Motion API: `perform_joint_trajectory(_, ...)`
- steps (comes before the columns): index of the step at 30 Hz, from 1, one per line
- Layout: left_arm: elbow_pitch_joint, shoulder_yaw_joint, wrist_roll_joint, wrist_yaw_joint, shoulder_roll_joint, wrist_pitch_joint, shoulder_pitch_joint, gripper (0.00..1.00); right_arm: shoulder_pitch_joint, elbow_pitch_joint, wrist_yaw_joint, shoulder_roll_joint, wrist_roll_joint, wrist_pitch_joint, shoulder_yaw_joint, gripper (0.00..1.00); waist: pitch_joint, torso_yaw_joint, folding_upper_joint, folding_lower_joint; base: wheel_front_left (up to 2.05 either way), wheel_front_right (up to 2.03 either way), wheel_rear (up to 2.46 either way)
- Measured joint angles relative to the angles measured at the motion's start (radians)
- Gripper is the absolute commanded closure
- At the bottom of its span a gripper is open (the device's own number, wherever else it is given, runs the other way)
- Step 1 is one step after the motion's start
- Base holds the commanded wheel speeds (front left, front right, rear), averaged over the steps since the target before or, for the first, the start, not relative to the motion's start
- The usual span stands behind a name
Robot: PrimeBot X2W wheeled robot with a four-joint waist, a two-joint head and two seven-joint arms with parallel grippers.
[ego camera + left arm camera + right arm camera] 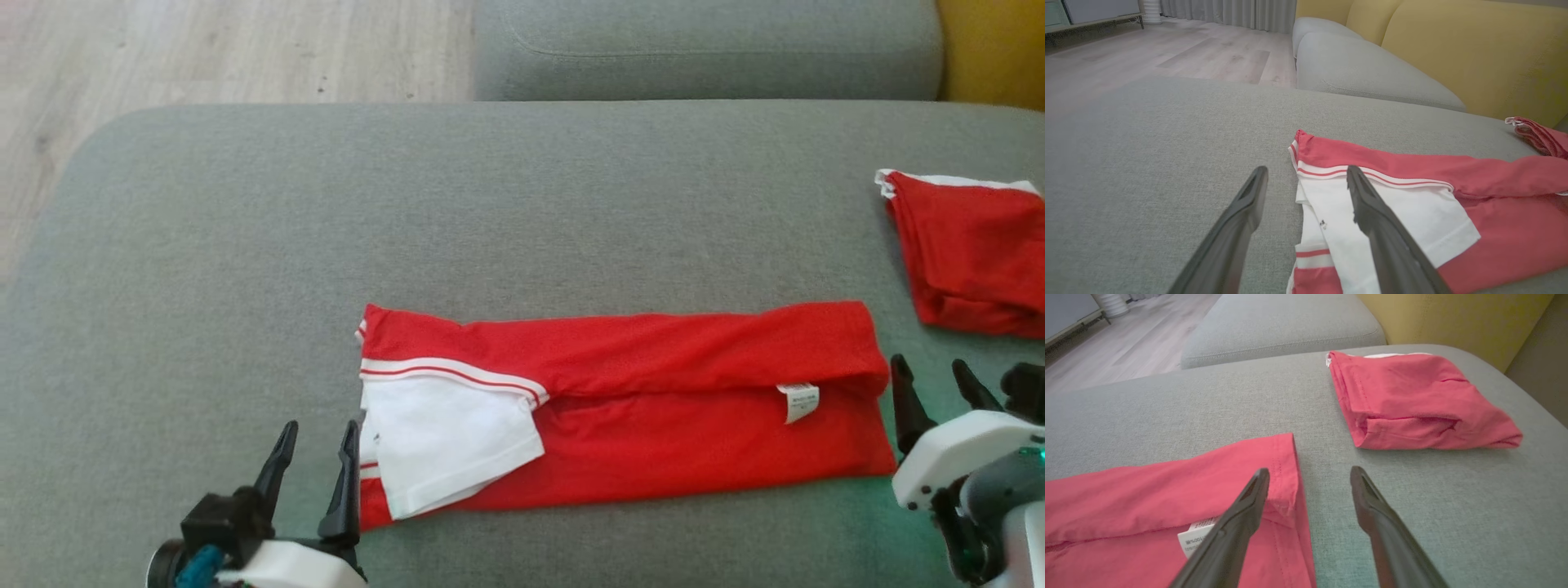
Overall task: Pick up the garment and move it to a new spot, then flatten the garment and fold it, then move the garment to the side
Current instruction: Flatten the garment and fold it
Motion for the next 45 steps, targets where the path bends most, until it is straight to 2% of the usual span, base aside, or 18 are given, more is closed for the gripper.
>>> perform_joint_trajectory(4,-0.026,0.018,0.006,0.023,-0.002,-0.001,0.020,0.00,-0.008,0.024,0.000,0.002,-0.009,0.030,0.002,0.00,0.000,0.022,0.0000,0.0000,0.00,0.00,0.00)
perform_joint_trajectory(9,-0.041,0.041,0.016,0.042,-0.004,-0.008,0.041,0.00,-0.059,0.121,0.000,0.000,-0.021,0.051,-0.001,0.00,0.009,0.051,0.0000,0.0001,0.00,0.00,0.00)
perform_joint_trajectory(15,-0.062,0.049,0.028,0.044,-0.005,-0.009,0.049,0.00,-0.085,0.245,0.000,-0.009,-0.052,0.074,-0.017,0.00,0.021,0.086,0.0000,0.0002,0.00,0.00,0.00)
perform_joint_trajectory(19,-0.066,0.051,0.033,0.051,-0.007,-0.009,0.063,0.00,-0.088,0.280,0.000,-0.012,-0.056,0.074,-0.019,0.00,0.025,0.094,0.0000,0.0001,0.00,0.00,0.00)
perform_joint_trajectory(20,-0.067,0.053,0.033,0.051,-0.007,-0.009,0.063,0.00,-0.093,0.288,0.000,-0.013,-0.056,0.077,-0.018,0.04,0.025,0.094,0.0000,0.0001,0.00,0.00,0.00)
perform_joint_trajectory(21,-0.068,0.057,0.034,0.051,-0.007,-0.009,0.063,0.00,-0.101,0.297,0.000,-0.013,-0.056,0.080,-0.017,0.23,0.024,0.094,0.0000,0.0001,0.00,0.00,0.00)
perform_joint_trajectory(22,-0.070,0.061,0.034,0.051,-0.007,-0.009,0.063,0.00,-0.109,0.306,0.000,-0.014,-0.055,0.086,-0.016,0.54,0.023,0.093,0.0000,0.0001,0.00,0.00,0.00)
perform_joint_trajectory(25,-0.074,0.070,0.034,0.053,-0.007,-0.009,0.063,0.00,-0.129,0.328,0.000,-0.014,-0.043,0.095,-0.001,1.00,0.020,0.084,0.0000,0.0001,0.00,0.00,0.00)
perform_joint_trajectory(35,-0.080,0.070,0.043,0.059,-0.012,-0.009,0.081,0.00,-0.149,0.341,0.000,-0.025,-0.016,0.089,0.009,1.00,-0.011,0.021,0.0000,0.0001,0.00,0.00,0.00)
perform_joint_trajectory(41,-0.081,0.066,0.043,0.060,-0.015,-0.009,0.087,0.00,-0.140,0.242,0.000,-0.100,-0.014,0.111,-0.063,1.00,-0.041,-0.023,0.0000,0.0001,0.00,0.00,0.00)
perform_joint_trajectory(45,-0.077,0.060,0.043,0.058,-0.018,-0.009,0.105,0.00,-0.098,0.168,0.000,-0.103,0.009,0.150,-0.080,1.00,-0.055,-0.048,0.0000,0.0001,0.00,0.00,0.00)
